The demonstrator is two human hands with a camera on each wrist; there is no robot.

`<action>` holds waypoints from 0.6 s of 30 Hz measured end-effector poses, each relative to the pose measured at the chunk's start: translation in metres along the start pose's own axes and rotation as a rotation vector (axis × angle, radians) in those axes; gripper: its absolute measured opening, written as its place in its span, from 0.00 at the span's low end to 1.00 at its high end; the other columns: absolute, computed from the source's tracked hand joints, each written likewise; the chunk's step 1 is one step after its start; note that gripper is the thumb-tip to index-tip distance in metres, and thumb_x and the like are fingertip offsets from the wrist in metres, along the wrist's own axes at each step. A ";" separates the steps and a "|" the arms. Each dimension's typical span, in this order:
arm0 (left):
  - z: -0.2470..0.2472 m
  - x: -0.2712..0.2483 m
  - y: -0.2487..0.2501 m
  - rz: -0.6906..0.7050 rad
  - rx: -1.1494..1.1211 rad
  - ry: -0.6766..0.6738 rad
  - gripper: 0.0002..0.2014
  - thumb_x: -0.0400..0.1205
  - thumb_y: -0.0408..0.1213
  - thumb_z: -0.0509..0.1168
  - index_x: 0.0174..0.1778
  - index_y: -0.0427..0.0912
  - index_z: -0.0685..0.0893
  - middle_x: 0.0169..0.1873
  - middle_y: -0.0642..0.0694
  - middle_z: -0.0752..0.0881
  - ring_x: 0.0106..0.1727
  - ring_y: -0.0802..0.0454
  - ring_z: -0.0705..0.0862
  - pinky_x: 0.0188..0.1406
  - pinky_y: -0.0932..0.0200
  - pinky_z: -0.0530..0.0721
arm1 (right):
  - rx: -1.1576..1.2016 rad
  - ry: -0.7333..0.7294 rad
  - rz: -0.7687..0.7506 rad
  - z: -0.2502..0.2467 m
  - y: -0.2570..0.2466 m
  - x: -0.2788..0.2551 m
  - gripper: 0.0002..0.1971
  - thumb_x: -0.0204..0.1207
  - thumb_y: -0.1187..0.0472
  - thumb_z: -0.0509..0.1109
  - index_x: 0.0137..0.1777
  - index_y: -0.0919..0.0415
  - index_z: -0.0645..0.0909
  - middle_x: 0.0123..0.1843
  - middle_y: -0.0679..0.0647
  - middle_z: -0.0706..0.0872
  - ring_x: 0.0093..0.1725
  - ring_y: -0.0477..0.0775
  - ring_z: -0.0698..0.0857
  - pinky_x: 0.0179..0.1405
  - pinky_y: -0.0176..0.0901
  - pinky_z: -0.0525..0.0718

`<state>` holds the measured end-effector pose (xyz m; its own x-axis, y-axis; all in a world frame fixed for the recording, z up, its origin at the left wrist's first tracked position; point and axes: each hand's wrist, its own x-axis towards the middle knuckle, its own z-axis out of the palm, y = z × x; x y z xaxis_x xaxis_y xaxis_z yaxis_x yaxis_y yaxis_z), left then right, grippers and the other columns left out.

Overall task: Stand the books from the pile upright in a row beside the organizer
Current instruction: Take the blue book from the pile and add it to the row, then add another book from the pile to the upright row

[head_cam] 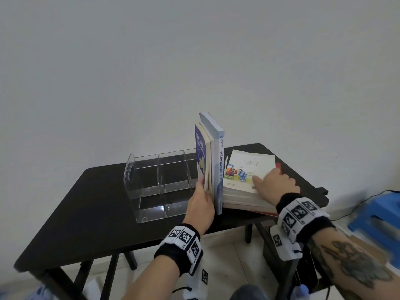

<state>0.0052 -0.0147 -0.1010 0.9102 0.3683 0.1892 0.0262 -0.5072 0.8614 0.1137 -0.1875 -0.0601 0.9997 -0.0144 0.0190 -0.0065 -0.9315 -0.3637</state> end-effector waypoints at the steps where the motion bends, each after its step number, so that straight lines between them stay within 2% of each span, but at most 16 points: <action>1: 0.002 0.000 0.000 -0.004 0.003 0.018 0.25 0.92 0.37 0.50 0.87 0.50 0.57 0.72 0.44 0.80 0.70 0.49 0.81 0.73 0.51 0.79 | 0.054 -0.039 0.008 -0.001 0.005 0.007 0.33 0.78 0.37 0.59 0.67 0.67 0.68 0.63 0.65 0.81 0.62 0.67 0.80 0.53 0.53 0.77; 3: 0.004 0.001 -0.001 -0.009 0.001 0.043 0.26 0.92 0.38 0.49 0.88 0.52 0.56 0.73 0.45 0.80 0.72 0.49 0.80 0.75 0.50 0.78 | 0.090 -0.042 -0.017 -0.003 0.013 0.017 0.27 0.78 0.36 0.61 0.53 0.65 0.75 0.53 0.61 0.85 0.51 0.64 0.84 0.45 0.48 0.79; 5: 0.005 0.001 -0.001 -0.017 0.001 0.037 0.26 0.92 0.39 0.49 0.88 0.53 0.56 0.72 0.44 0.81 0.70 0.48 0.82 0.73 0.48 0.79 | 0.095 -0.022 -0.042 -0.007 0.018 0.024 0.23 0.77 0.39 0.65 0.37 0.60 0.74 0.39 0.56 0.84 0.38 0.57 0.82 0.36 0.45 0.79; 7: 0.002 0.000 0.003 -0.038 -0.029 0.005 0.26 0.92 0.39 0.49 0.88 0.53 0.54 0.72 0.47 0.80 0.65 0.48 0.84 0.71 0.48 0.81 | 0.095 -0.032 -0.053 -0.014 0.019 0.025 0.23 0.76 0.41 0.68 0.31 0.60 0.71 0.32 0.53 0.79 0.31 0.51 0.78 0.26 0.42 0.72; 8: 0.000 0.000 0.006 -0.051 -0.063 -0.012 0.28 0.92 0.37 0.49 0.88 0.53 0.51 0.72 0.52 0.79 0.62 0.49 0.85 0.70 0.48 0.81 | 0.091 -0.033 -0.055 -0.018 0.020 0.025 0.23 0.75 0.42 0.70 0.31 0.59 0.71 0.31 0.53 0.78 0.30 0.50 0.77 0.24 0.42 0.70; 9: -0.002 0.000 0.009 -0.058 -0.094 -0.029 0.29 0.91 0.34 0.50 0.88 0.53 0.49 0.70 0.56 0.77 0.57 0.49 0.86 0.66 0.50 0.83 | 0.091 -0.036 -0.053 -0.022 0.020 0.025 0.23 0.74 0.43 0.72 0.30 0.60 0.71 0.31 0.53 0.78 0.30 0.50 0.77 0.23 0.42 0.69; 11: -0.005 0.002 0.010 -0.054 -0.106 -0.055 0.32 0.89 0.30 0.53 0.87 0.50 0.46 0.61 0.55 0.80 0.41 0.51 0.87 0.46 0.54 0.87 | 0.134 -0.027 -0.053 -0.028 0.019 0.025 0.21 0.72 0.46 0.73 0.31 0.61 0.73 0.32 0.54 0.81 0.32 0.53 0.79 0.26 0.42 0.72; 12: -0.005 0.003 0.010 -0.057 -0.092 -0.070 0.33 0.89 0.29 0.54 0.86 0.50 0.46 0.56 0.57 0.81 0.34 0.52 0.85 0.38 0.57 0.85 | 0.190 -0.003 -0.061 -0.029 0.019 0.025 0.19 0.73 0.49 0.71 0.31 0.63 0.74 0.32 0.56 0.82 0.33 0.56 0.80 0.28 0.43 0.73; 13: -0.005 0.003 0.009 -0.067 -0.074 -0.086 0.33 0.88 0.28 0.54 0.85 0.50 0.47 0.50 0.60 0.81 0.31 0.52 0.83 0.34 0.57 0.83 | 0.266 0.040 -0.076 -0.032 0.017 0.023 0.17 0.76 0.52 0.67 0.32 0.65 0.75 0.33 0.59 0.83 0.34 0.59 0.81 0.30 0.44 0.73; 14: -0.005 0.004 0.008 -0.079 -0.063 -0.102 0.34 0.87 0.27 0.54 0.85 0.51 0.46 0.46 0.61 0.79 0.31 0.48 0.84 0.33 0.54 0.84 | 0.349 0.095 -0.093 -0.034 0.014 0.021 0.16 0.79 0.55 0.62 0.36 0.67 0.76 0.35 0.61 0.83 0.36 0.61 0.81 0.33 0.45 0.73; 16: -0.005 0.003 0.008 -0.088 -0.056 -0.134 0.37 0.86 0.27 0.55 0.85 0.54 0.44 0.43 0.62 0.76 0.41 0.36 0.88 0.42 0.43 0.89 | 0.510 0.200 -0.124 -0.041 0.005 0.010 0.15 0.84 0.56 0.56 0.48 0.68 0.76 0.41 0.61 0.82 0.40 0.62 0.80 0.35 0.45 0.71; 18: -0.005 0.002 0.009 -0.080 -0.073 -0.152 0.37 0.86 0.27 0.55 0.85 0.56 0.44 0.48 0.61 0.78 0.50 0.36 0.89 0.50 0.41 0.89 | 0.651 0.316 -0.189 -0.050 -0.007 -0.005 0.14 0.86 0.54 0.54 0.58 0.65 0.73 0.42 0.57 0.81 0.40 0.59 0.78 0.36 0.45 0.71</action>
<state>0.0054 -0.0145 -0.0907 0.9585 0.2805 0.0507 0.0754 -0.4209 0.9040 0.1081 -0.1991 -0.0113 0.9275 -0.0707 0.3671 0.2780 -0.5261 -0.8037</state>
